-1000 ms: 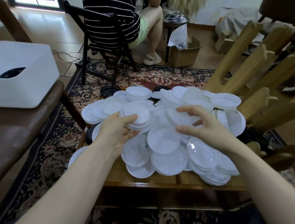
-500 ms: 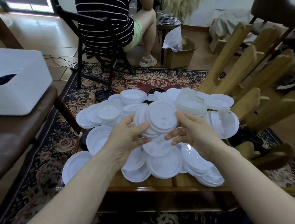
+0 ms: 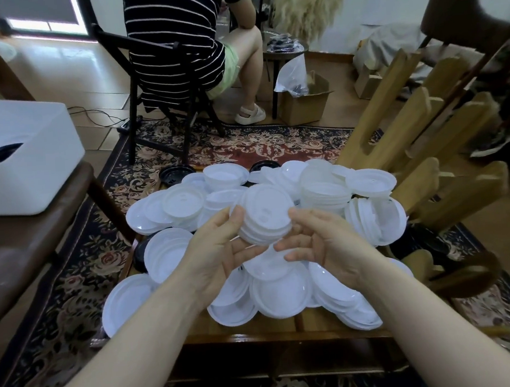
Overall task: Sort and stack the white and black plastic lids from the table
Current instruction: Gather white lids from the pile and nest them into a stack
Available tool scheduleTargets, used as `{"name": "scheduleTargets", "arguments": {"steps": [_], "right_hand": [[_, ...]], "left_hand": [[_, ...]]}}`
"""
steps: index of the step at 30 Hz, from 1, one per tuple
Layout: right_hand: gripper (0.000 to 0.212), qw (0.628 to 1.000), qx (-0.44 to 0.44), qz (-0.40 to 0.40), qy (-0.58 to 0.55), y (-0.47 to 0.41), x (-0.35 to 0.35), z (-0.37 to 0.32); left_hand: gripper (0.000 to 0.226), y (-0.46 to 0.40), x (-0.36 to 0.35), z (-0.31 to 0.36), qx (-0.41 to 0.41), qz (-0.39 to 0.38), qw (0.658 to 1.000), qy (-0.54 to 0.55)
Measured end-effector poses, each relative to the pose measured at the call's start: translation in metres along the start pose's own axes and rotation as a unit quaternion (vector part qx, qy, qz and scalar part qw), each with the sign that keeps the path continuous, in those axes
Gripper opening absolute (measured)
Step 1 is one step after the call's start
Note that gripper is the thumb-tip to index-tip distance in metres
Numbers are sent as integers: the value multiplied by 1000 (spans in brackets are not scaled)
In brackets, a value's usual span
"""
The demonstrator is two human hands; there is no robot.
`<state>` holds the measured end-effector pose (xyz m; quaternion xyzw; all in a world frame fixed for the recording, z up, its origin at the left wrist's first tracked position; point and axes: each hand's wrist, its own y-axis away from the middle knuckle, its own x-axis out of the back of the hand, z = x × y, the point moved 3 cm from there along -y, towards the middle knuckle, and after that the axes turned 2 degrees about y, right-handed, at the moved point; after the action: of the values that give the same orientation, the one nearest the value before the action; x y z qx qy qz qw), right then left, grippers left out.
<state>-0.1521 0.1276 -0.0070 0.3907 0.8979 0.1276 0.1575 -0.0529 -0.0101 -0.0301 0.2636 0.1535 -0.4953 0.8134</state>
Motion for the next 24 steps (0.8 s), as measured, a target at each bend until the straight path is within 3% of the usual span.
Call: {"name": "scheduleTargets", "arguments": {"steps": [7, 11, 13, 15, 17, 22, 24], "right_hand": [[34, 972, 46, 54, 224, 5, 0, 3], [28, 938, 130, 99, 306, 0, 9, -2], [22, 879, 219, 167, 389, -8, 24, -10], [23, 770, 303, 245, 505, -17, 39, -22], [28, 695, 311, 289, 580, -29, 51, -27], [24, 642, 232, 306, 663, -42, 58, -23], [21, 640, 224, 308, 668, -43, 57, -24]], "left_hand": [[56, -5, 5, -5, -16, 15, 999, -29], [52, -8, 5, -7, -12, 34, 999, -23], [44, -10, 7, -8, -10, 54, 998, -25], [34, -12, 9, -10, -4, 70, 997, -26], [36, -13, 9, -12, 3, 75, 997, -10], [53, -11, 7, -11, 15, 57, 998, 6], [52, -11, 7, -12, 25, 54, 998, 9]]}}
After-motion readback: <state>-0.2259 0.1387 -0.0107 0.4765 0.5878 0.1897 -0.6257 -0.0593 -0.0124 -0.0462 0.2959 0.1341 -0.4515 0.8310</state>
